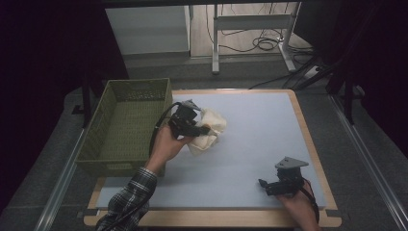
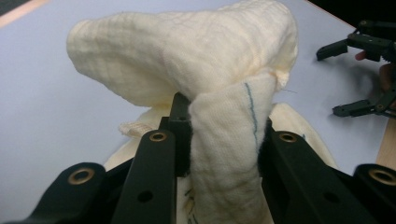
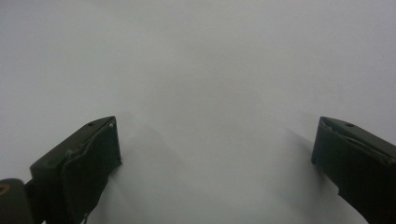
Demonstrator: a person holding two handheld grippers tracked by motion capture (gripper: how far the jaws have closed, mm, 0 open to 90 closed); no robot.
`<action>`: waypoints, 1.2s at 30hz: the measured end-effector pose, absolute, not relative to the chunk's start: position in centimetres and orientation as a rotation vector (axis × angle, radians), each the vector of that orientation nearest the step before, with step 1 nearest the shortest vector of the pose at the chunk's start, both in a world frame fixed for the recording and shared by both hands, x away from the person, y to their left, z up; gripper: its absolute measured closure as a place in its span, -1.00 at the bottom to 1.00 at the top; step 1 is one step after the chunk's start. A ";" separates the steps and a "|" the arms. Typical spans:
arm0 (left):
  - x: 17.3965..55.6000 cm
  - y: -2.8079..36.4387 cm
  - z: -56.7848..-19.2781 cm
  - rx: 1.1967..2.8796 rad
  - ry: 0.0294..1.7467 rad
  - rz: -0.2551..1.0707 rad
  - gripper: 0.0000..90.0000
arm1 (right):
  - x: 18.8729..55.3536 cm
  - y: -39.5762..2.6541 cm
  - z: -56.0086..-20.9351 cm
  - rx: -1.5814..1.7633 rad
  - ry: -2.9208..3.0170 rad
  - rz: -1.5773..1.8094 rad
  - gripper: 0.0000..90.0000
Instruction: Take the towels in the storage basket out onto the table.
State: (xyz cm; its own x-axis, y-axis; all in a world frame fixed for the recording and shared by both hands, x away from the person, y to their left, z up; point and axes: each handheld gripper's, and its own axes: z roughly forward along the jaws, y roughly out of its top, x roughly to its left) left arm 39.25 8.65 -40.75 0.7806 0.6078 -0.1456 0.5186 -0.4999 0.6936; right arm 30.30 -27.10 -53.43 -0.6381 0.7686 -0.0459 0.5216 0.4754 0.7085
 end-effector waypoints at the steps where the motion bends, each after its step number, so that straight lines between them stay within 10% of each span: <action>1: 39.2 8.2 -41.0 2.209 0.824 0.144 0.59 | 30.3 -27.1 -53.4 1.085 2.369 0.956 -0.97; 24: 40.3 0.6 -48.0 2.275 0.797 0.113 0.46 | 30.3 -27.1 -53.4 1.084 2.371 0.955 -0.97; 36: 40.0 1.9 -48.8 2.251 0.833 0.173 -0.52 | 30.3 -27.1 -53.4 1.084 2.371 0.953 -0.97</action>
